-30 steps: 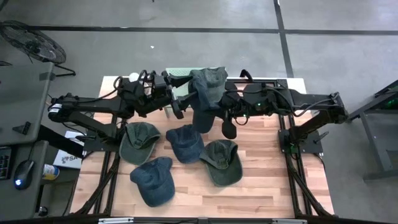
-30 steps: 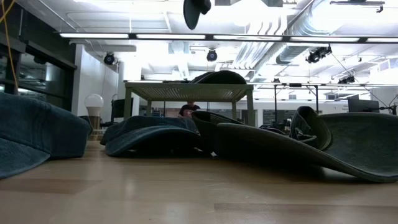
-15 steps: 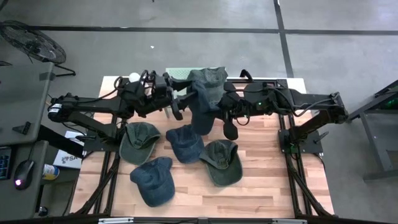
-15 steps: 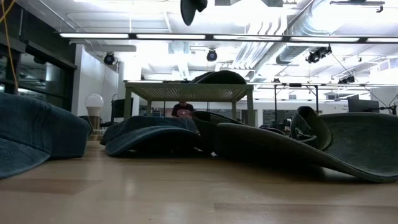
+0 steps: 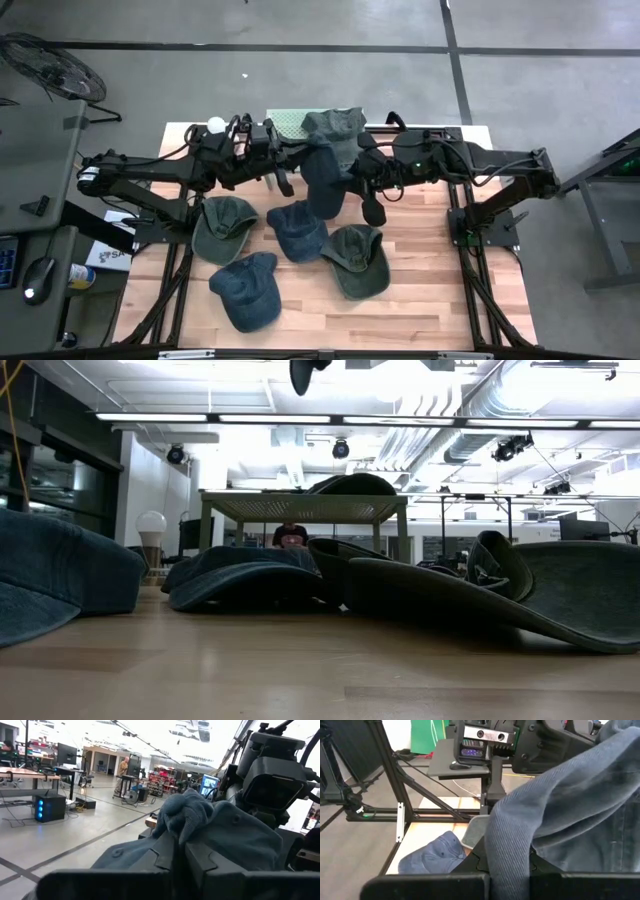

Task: Pick & Place hat
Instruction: Put the right blue cap on the shelf

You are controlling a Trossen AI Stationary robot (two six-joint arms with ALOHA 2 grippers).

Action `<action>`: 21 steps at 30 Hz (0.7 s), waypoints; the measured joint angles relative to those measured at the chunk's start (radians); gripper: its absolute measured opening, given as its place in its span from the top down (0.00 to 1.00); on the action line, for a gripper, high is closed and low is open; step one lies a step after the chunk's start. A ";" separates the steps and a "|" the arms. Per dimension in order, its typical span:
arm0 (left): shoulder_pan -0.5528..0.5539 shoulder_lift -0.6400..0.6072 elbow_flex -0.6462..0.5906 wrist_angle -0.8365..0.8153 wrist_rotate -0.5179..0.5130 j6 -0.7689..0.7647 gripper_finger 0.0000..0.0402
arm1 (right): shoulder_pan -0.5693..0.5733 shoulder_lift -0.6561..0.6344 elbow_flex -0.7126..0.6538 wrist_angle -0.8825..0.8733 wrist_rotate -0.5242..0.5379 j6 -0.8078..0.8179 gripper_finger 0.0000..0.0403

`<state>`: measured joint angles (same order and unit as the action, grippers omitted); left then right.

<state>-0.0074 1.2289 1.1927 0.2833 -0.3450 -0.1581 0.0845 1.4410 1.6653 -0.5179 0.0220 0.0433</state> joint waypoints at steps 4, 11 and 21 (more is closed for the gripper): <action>0.000 0.000 0.000 0.001 -0.002 0.001 0.98 | 0.000 0.000 0.000 0.000 0.001 0.005 0.98; 0.001 0.000 0.000 -0.003 -0.036 -0.003 0.99 | 0.001 -0.006 0.000 -0.023 -0.003 0.062 0.80; 0.039 -0.003 0.013 -0.157 -0.265 0.021 1.00 | -0.001 -0.137 0.000 -0.314 0.330 0.155 0.56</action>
<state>0.0319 1.2255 1.2054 0.1261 -0.6103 -0.1369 0.0835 1.3039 1.6653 -0.8323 0.3520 0.1983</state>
